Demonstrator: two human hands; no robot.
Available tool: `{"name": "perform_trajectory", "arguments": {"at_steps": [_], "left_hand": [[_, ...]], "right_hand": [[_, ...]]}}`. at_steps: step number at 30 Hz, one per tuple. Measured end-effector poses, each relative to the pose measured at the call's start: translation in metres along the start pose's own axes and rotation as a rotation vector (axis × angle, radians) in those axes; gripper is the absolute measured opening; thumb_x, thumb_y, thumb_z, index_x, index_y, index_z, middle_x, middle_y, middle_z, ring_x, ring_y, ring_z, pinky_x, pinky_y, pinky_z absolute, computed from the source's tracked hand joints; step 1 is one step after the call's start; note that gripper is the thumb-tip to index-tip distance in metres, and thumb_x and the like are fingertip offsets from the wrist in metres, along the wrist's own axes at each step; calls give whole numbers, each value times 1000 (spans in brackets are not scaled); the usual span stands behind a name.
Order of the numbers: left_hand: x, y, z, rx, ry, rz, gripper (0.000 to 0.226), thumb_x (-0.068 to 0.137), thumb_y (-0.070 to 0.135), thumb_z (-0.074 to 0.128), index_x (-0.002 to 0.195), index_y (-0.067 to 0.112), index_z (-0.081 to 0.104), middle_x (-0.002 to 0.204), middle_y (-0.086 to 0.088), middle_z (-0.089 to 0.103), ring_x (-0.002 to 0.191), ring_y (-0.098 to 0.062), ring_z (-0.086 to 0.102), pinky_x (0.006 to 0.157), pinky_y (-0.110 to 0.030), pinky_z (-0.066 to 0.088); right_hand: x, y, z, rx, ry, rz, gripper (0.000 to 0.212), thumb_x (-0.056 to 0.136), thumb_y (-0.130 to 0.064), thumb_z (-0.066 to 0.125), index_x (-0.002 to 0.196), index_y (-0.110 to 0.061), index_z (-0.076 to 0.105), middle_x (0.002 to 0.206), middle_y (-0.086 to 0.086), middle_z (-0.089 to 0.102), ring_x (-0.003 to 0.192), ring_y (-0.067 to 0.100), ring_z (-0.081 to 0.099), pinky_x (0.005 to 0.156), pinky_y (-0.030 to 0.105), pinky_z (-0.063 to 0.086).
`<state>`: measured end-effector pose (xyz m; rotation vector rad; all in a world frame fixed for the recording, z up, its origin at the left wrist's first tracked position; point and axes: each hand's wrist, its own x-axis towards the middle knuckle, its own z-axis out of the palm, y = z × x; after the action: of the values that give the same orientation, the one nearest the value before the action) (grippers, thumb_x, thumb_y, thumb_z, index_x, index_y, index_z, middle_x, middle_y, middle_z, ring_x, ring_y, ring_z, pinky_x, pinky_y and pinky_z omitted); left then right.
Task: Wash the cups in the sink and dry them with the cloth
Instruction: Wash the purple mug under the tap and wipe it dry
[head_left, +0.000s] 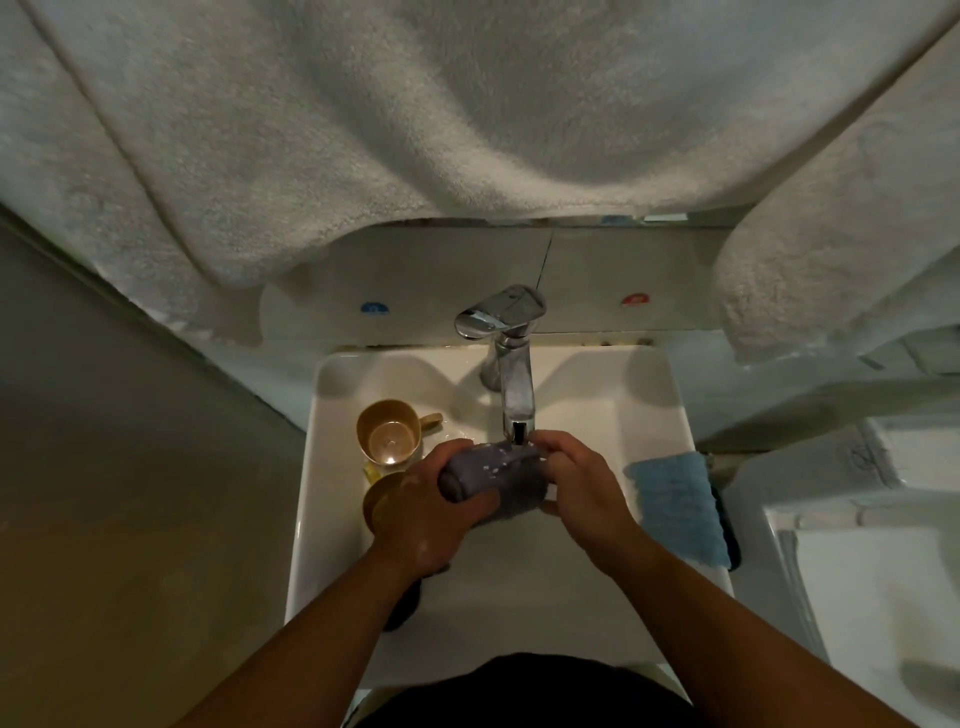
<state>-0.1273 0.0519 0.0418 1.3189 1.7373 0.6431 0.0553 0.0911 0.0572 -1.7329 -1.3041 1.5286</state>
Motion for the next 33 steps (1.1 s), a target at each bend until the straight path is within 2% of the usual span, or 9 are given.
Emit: {"name": "perform_trajectory", "arguments": {"at_steps": [3,6,12,17,20,23,27,31,33], "left_hand": [[1,2,6,82,61,44,67,78,51,80,135,28,55,117,6,64,98,-9,61,72,-11,43],[4,2,12,67,47,144,78,65,65,82,128,27,57,113,6,67,95,-6,64,78,-20,56],[3,3,17,126,83,223,83,56,69,74,126,26,60,111,3,67,97,-14,65,83,-36,58],[7,-5,7,96,150,209,81,56,59,88,125,25,63,111,4,69,96,-12,66,81,-30,59],[11,-9,5,73,87,208,83,59,68,81,129,28,61,117,5,67,102,-11,65,86,-31,58],[11,-7,6,13,0,163,76,73,72,69,136,31,56,124,5,63,107,-9,63,89,-22,56],[14,-3,14,-23,72,84,47,93,53,62,134,30,57,126,0,61,107,-11,59,79,-6,44],[19,8,24,-167,77,-50,62,80,75,46,127,38,59,126,-2,57,111,-22,60,83,-40,61],[19,7,25,-149,22,-39,68,76,75,53,131,35,57,127,-2,56,111,-22,60,82,-43,63]], "right_hand": [[-2,4,4,-134,-52,-85,26,95,-43,58,118,-32,60,115,-5,65,103,11,61,91,34,55],[-2,4,11,-304,85,-190,16,94,-38,65,102,-25,60,95,-4,67,85,7,61,74,20,49],[10,-4,22,-394,271,-163,18,93,-29,63,80,-20,53,74,-3,58,69,16,55,66,30,46],[10,-4,19,-340,19,-225,11,98,-30,59,99,-22,51,96,-1,54,82,7,52,71,19,41],[8,2,17,-324,55,-223,10,98,-30,58,94,-22,52,93,1,58,82,11,54,70,23,43],[10,8,15,-263,105,-184,10,98,-30,58,92,-22,55,92,0,60,82,13,57,68,20,43],[7,12,10,-168,43,-161,7,99,-31,56,95,-26,57,94,0,64,87,14,62,74,27,53],[5,13,10,-110,89,-137,7,100,-28,55,95,-24,58,91,-3,65,86,12,63,76,29,55],[5,14,7,-94,121,-124,8,100,-28,55,97,-22,59,93,-1,66,87,14,64,76,30,56]]}}
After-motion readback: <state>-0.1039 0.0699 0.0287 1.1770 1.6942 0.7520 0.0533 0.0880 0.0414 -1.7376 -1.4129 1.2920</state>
